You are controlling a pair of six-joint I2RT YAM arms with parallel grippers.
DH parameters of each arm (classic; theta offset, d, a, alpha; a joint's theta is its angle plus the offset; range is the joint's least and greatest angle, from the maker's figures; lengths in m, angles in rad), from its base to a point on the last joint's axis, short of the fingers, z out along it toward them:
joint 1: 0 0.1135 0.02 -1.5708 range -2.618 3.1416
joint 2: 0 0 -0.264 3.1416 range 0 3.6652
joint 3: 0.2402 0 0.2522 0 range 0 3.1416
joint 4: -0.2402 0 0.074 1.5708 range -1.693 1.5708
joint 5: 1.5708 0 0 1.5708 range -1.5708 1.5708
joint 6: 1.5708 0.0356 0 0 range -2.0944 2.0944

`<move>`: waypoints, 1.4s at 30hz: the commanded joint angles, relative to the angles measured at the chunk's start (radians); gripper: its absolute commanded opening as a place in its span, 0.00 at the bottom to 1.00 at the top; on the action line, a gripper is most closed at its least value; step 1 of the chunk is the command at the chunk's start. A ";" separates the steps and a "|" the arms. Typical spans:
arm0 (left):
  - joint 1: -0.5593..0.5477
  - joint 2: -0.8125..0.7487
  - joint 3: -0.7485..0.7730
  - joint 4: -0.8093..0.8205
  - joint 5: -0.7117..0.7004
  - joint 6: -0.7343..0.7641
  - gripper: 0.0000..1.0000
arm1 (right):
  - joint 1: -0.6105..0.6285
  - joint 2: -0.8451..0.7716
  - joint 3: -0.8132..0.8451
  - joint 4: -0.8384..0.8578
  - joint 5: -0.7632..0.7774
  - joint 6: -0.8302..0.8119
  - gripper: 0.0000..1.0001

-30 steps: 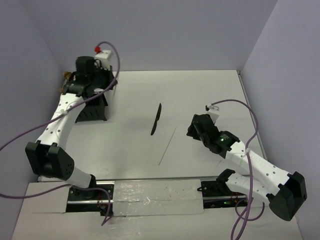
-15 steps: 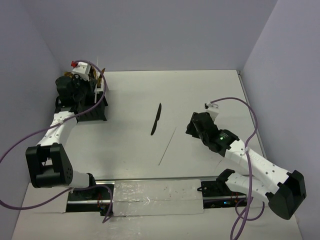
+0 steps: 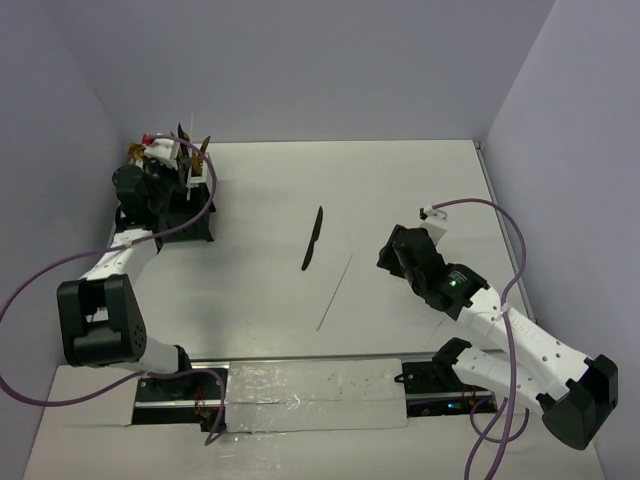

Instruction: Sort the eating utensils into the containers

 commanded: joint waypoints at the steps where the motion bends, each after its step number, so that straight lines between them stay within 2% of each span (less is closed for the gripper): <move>1: 0.012 -0.012 -0.084 0.090 0.030 -0.010 0.00 | 0.003 0.001 0.024 -0.016 0.045 0.016 0.60; 7: 0.024 -0.015 -0.167 0.139 0.052 0.043 0.00 | 0.003 0.027 0.039 -0.016 0.033 0.002 0.60; 15: 0.034 -0.010 -0.202 0.073 0.139 0.167 0.01 | 0.003 0.037 0.062 -0.016 0.033 -0.004 0.60; 16: 0.032 -0.012 -0.199 0.058 0.159 0.183 0.05 | 0.001 0.037 0.061 -0.016 0.031 -0.006 0.60; 17: 0.034 -0.015 -0.195 0.018 0.171 0.213 0.21 | 0.003 0.037 0.059 -0.018 0.031 -0.004 0.60; 19: 0.041 -0.016 -0.164 -0.028 0.201 0.229 0.44 | 0.001 0.036 0.055 -0.021 0.028 0.000 0.60; 20: 0.047 -0.018 -0.150 -0.066 0.222 0.226 0.62 | 0.003 0.036 0.055 -0.019 0.028 0.000 0.60; 22: 0.052 -0.021 -0.100 -0.099 0.237 0.207 0.73 | 0.003 0.034 0.050 -0.015 0.027 0.000 0.60; 25: 0.052 -0.022 0.006 -0.151 0.250 0.134 0.77 | 0.003 0.039 0.047 -0.004 0.022 -0.004 0.60; 28: 0.046 -0.016 0.158 -0.226 0.209 -0.022 0.82 | 0.003 0.051 0.042 0.007 0.015 -0.006 0.60; 29: 0.029 -0.010 0.213 -0.281 0.193 -0.038 0.84 | 0.003 0.056 0.039 0.011 0.008 -0.006 0.60; 30: 0.008 0.017 0.347 -0.473 0.143 -0.040 0.84 | 0.003 0.059 0.038 0.014 0.005 -0.003 0.60; 31: -0.024 0.034 0.418 -0.604 0.109 -0.018 0.84 | 0.003 0.060 0.032 0.025 0.002 -0.001 0.60; 33: -0.180 0.071 0.583 -0.845 -0.048 0.107 0.83 | 0.003 0.067 0.027 0.036 -0.007 0.000 0.60; 34: -0.296 0.102 0.607 -1.025 -0.093 0.182 0.82 | 0.003 0.070 0.026 0.045 -0.010 -0.001 0.60; 37: -0.444 0.137 0.592 -1.171 -0.193 0.194 0.81 | 0.003 0.087 0.033 0.053 -0.018 -0.006 0.60; 40: -0.612 0.189 0.534 -1.170 -0.268 0.119 0.79 | 0.003 0.105 0.042 0.053 -0.025 -0.006 0.60; 42: -0.659 0.258 0.528 -1.170 -0.305 0.071 0.80 | 0.004 0.103 0.045 0.047 -0.027 -0.009 0.60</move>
